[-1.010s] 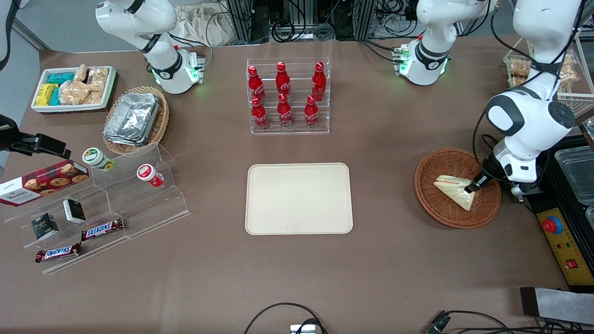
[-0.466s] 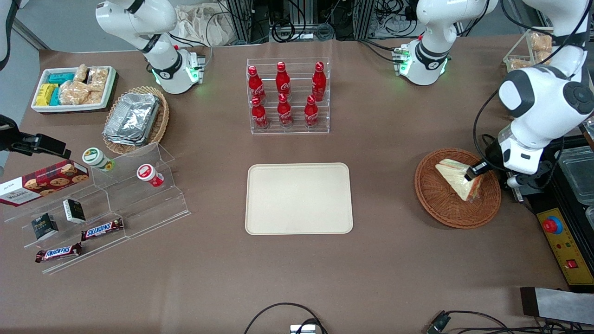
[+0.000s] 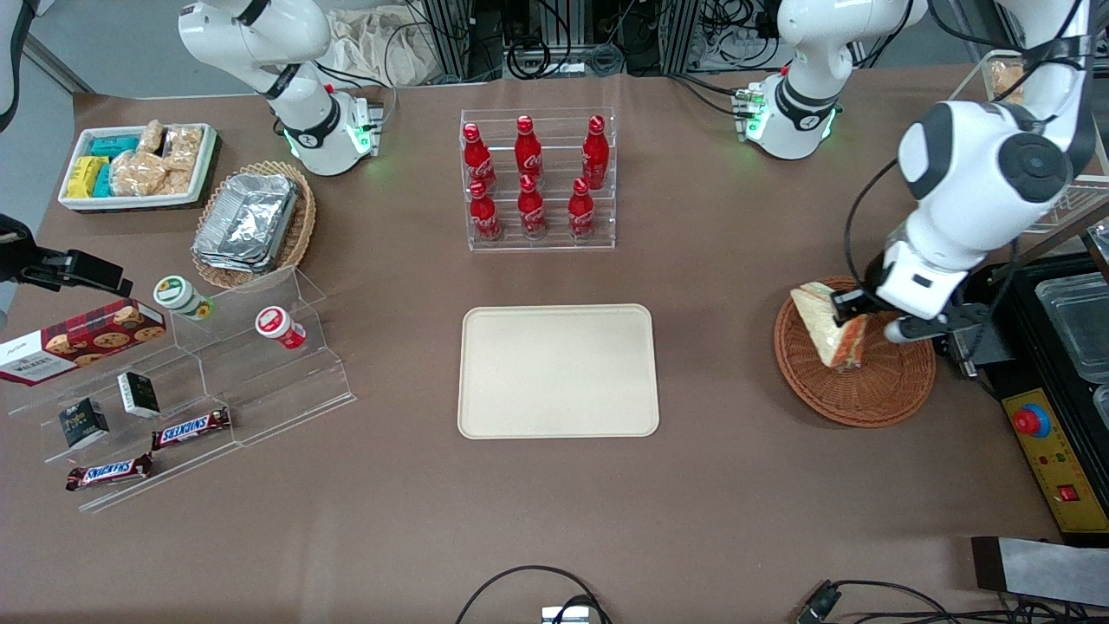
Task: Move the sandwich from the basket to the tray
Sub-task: 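Carry the held sandwich over the beige tray with the left gripper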
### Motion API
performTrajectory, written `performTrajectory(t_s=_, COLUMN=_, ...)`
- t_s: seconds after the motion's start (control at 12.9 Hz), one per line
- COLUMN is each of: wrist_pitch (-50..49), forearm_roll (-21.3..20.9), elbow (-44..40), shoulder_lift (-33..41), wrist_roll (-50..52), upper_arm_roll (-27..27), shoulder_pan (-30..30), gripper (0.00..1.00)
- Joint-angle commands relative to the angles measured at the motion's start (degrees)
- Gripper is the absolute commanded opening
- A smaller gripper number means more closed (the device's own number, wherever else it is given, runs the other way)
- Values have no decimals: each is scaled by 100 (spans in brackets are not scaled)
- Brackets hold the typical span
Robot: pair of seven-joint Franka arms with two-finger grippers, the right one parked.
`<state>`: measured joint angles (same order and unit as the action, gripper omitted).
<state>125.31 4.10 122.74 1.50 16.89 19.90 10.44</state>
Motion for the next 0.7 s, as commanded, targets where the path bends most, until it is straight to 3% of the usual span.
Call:
performTrajectory(t_s=0.0, wrist_pitch=-138, forearm_roll=-147, elbow=-31, shoulder_lift=140, wrist_roll=51, upper_arm_roll=417, shoulder_pan=10, gripper=25)
performTrajectory(t_s=0.62, wrist_pitch=-323, forearm_roll=-339, elbow=-136, shoulder_lift=88, wrist_roll=157, upper_arm_roll=1806, shoulder_pan=10, gripper=27)
